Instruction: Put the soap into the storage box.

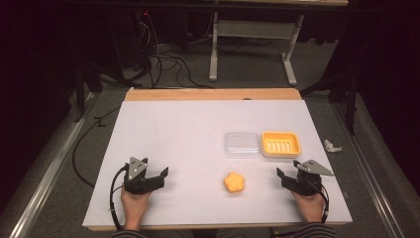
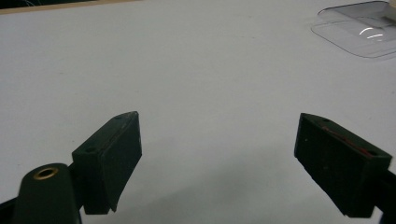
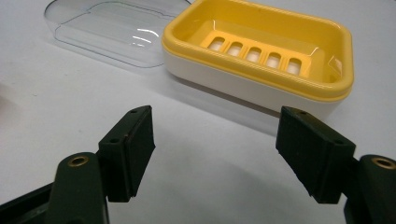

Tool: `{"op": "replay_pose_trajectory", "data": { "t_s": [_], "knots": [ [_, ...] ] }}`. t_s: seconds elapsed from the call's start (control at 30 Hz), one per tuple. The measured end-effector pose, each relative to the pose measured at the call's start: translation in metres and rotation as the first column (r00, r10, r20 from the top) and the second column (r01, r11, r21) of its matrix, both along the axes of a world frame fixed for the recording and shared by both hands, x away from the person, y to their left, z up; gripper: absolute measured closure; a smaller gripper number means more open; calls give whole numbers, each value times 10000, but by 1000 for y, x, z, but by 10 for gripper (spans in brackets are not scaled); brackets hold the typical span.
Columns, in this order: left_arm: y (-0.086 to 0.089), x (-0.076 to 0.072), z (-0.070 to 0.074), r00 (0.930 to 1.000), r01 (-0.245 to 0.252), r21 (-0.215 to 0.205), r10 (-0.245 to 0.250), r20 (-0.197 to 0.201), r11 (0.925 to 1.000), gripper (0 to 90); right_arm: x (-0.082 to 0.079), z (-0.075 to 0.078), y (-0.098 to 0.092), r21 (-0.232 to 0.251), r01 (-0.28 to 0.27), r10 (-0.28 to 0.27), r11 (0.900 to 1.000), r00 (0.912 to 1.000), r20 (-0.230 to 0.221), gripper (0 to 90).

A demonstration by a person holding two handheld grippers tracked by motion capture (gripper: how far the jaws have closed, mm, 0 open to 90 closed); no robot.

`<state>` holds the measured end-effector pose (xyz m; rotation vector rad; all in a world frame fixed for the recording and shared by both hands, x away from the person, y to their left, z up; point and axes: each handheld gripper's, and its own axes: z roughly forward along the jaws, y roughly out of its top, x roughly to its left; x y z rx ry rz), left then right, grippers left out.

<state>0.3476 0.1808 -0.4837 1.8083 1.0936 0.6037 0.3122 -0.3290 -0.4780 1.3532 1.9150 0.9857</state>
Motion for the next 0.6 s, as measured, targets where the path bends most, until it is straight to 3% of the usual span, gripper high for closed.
{"op": "replay_pose_trajectory", "data": {
  "t_s": [0.27,0.4,0.6],
  "knots": [
    [-1,1,0,9999,17,36,-17,-104,10000,165,1,0,1,-119,-199,198,9997,9997,-106,306],
    [-2,2,0,9998,49,225,-45,-201,9997,166,1,0,-1,165,-91,94,9998,9998,-166,305],
    [-2,2,0,9997,49,243,-44,-234,9997,176,2,1,-2,190,-84,87,9998,9998,-180,303]
  ]
}}
